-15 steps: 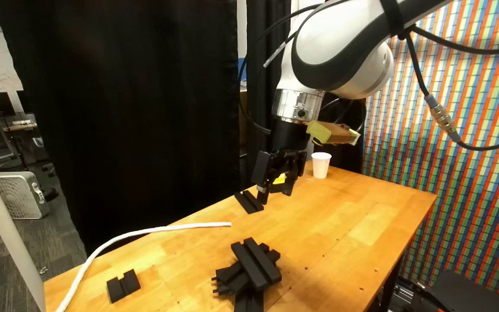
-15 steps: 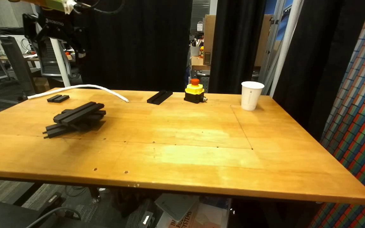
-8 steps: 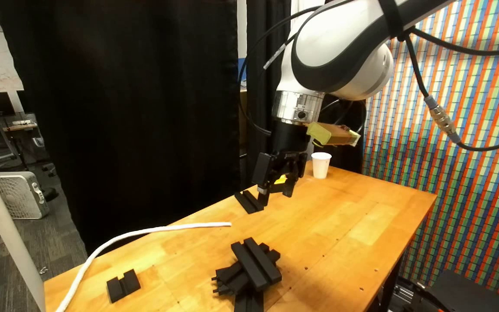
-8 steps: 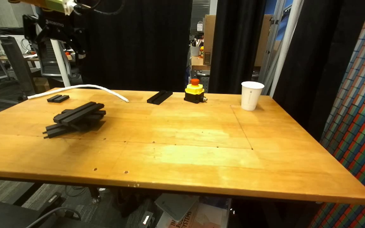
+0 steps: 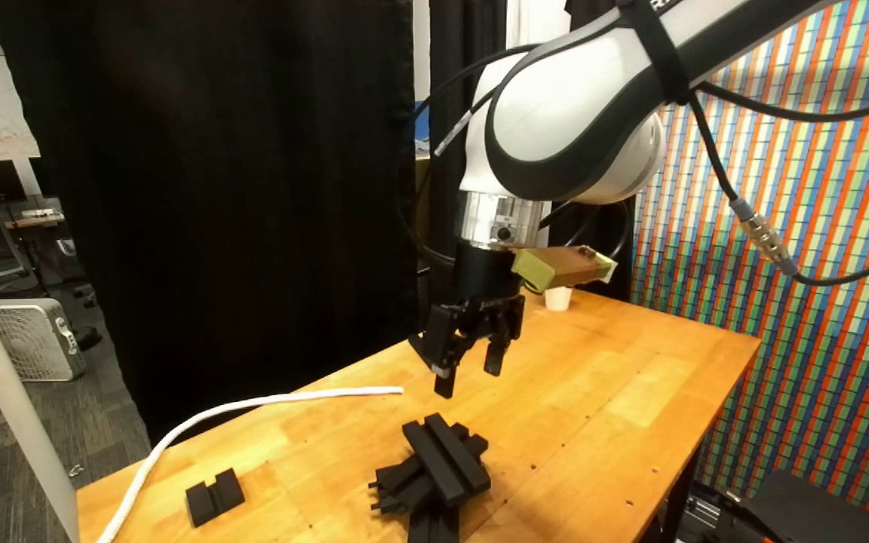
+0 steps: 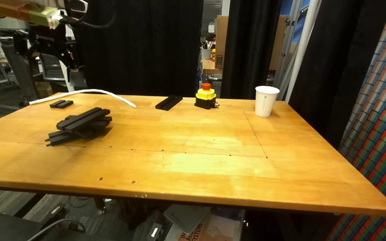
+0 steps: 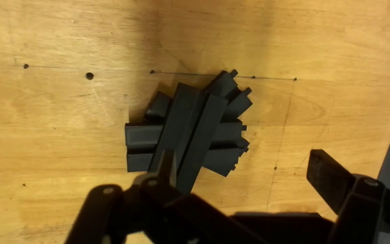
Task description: Connect three black boards together
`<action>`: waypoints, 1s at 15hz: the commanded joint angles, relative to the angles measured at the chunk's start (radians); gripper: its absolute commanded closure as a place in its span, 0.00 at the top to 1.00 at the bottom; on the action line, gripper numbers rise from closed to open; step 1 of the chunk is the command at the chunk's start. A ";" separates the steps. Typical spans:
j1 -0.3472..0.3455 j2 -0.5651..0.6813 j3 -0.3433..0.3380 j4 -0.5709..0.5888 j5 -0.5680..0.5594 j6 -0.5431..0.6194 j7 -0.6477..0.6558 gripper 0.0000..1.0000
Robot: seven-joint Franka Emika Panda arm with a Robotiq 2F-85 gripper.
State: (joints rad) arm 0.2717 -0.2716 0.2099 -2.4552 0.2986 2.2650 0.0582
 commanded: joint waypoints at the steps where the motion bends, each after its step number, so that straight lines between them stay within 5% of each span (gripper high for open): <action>1: 0.000 0.056 0.071 0.009 -0.043 0.084 0.148 1.00; 7: -0.016 0.172 0.151 0.019 -0.292 0.184 0.436 1.00; 11: -0.021 0.222 0.133 0.031 -0.450 0.193 0.554 1.00; 15: -0.020 0.257 0.105 0.051 -0.474 0.199 0.570 1.00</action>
State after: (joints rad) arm 0.2541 -0.0434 0.3298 -2.4358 -0.1505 2.4450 0.6014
